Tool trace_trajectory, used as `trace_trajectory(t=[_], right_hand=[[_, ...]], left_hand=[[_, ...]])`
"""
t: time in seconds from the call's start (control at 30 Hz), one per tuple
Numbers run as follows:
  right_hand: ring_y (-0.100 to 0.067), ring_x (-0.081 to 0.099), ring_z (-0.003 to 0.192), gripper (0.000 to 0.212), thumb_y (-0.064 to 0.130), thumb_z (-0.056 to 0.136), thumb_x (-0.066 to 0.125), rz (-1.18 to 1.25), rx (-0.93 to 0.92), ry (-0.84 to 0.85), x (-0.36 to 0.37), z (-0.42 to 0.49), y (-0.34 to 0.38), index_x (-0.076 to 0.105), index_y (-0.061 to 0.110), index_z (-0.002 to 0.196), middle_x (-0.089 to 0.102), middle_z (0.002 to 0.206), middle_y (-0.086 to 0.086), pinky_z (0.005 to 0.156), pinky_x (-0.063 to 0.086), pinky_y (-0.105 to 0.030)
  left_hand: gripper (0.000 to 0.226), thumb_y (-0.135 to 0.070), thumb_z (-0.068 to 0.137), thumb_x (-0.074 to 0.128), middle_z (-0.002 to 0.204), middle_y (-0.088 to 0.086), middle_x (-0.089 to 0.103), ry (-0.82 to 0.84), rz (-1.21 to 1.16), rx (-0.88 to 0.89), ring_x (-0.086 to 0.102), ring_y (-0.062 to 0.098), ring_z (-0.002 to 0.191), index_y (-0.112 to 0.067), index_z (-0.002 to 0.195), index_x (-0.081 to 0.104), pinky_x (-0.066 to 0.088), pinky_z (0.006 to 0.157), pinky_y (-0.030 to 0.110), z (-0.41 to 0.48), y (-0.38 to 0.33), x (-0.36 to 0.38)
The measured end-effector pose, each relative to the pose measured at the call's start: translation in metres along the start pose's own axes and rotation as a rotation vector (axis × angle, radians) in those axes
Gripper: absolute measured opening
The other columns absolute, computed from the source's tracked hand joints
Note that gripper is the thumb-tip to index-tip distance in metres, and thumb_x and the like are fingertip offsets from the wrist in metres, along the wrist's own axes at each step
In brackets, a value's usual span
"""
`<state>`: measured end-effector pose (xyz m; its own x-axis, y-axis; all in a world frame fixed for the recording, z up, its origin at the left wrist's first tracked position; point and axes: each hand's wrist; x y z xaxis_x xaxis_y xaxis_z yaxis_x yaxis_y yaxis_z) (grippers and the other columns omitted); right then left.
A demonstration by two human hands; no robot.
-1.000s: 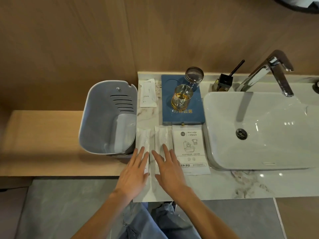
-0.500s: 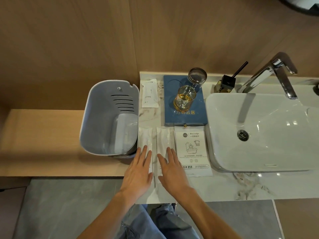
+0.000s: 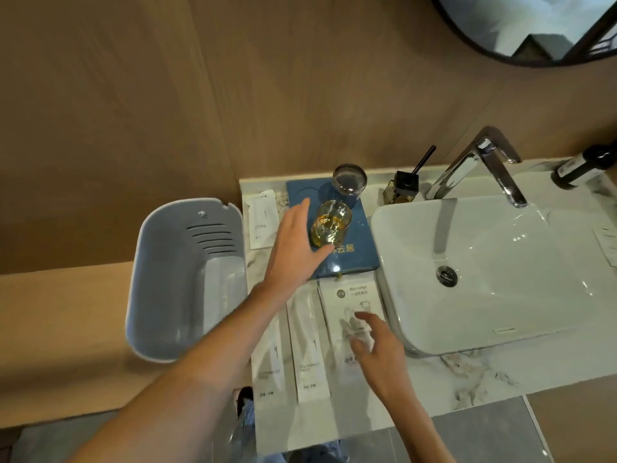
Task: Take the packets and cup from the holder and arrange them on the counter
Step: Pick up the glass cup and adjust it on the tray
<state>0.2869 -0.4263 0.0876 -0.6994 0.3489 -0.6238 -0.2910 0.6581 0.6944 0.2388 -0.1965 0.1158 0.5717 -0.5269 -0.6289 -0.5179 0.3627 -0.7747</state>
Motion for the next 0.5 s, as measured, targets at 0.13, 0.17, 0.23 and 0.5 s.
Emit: trace_trajectory(t=[0.13,0.17,0.23,0.5], right_hand=[[-0.005,0.065,0.111,0.031,0.010,0.095,0.064,0.252,0.213,-0.064,-0.012,-0.004,-0.015,0.065,0.024,0.123,0.070,0.121,0.008,0.088,0.051,-0.016],[-0.008,0.068,0.109,0.026,0.011,0.095,0.065,0.313,0.265,-0.088,-0.014,-0.004,-0.015,0.068,0.024,0.118,0.073,0.115,0.010,0.085,0.051,-0.017],[-0.014,0.071,0.104,0.022,0.010,0.094,0.066,0.423,0.332,-0.131,-0.018,-0.001,-0.011,0.071,0.024,0.110,0.077,0.104,0.007,0.084,0.054,-0.024],[-0.046,0.069,0.112,0.049,0.040,0.095,0.068,1.295,0.603,0.077,-0.023,0.067,0.069,0.061,0.006,0.129,0.065,0.128,-0.032,0.098,0.056,-0.053]], left_hand=[[0.114,-0.039,0.074,0.088,0.148,0.010,0.049,0.157,0.214,0.117,0.051,0.031,0.135,-0.024,0.162,0.017,0.052,0.099,0.052,0.058,-0.021,0.012],[0.110,-0.037,0.076,0.087,0.142,0.011,0.055,0.167,0.266,0.144,0.055,0.032,0.130,-0.024,0.161,0.018,0.055,0.093,0.052,0.065,-0.021,0.016],[0.099,-0.031,0.081,0.084,0.135,0.012,0.060,0.156,0.311,0.192,0.059,0.033,0.125,-0.023,0.160,0.024,0.056,0.090,0.048,0.071,-0.019,0.019],[0.077,-0.029,0.076,0.088,0.133,-0.008,0.059,0.197,-0.184,0.218,0.055,0.007,0.120,-0.030,0.145,0.053,0.038,0.096,0.013,0.034,-0.004,-0.026]])
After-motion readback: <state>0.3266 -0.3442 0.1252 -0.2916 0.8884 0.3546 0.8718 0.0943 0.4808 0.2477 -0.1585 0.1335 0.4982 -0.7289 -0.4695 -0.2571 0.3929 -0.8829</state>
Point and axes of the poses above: each hand's wrist, its own z-axis towards the middle knuckle, its own x-axis out of the palm, y = z × x
